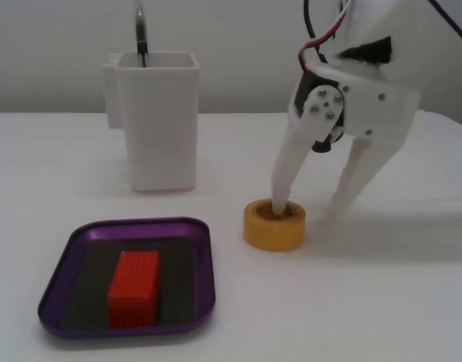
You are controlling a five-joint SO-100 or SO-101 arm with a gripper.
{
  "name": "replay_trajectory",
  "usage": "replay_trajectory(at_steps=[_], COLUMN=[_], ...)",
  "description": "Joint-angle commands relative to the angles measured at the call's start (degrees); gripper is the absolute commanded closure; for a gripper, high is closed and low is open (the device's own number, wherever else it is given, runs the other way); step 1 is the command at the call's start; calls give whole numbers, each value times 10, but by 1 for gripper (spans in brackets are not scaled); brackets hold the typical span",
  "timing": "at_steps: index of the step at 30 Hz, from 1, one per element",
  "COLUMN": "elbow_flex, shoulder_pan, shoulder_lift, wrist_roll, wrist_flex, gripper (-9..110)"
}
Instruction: Remove the yellow tape from the box.
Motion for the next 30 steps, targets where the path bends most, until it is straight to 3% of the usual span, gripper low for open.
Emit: replay_trajectory(at_steps=[1, 8, 22, 30], elbow_flex=[-27, 18, 485, 540], shoulder_pan=[1, 1, 1, 1], shoulder_lift=[130, 409, 896, 865], wrist_roll=[-4, -22, -25, -21], wrist_flex=[53, 120, 68, 64], gripper=[83, 82, 82, 83])
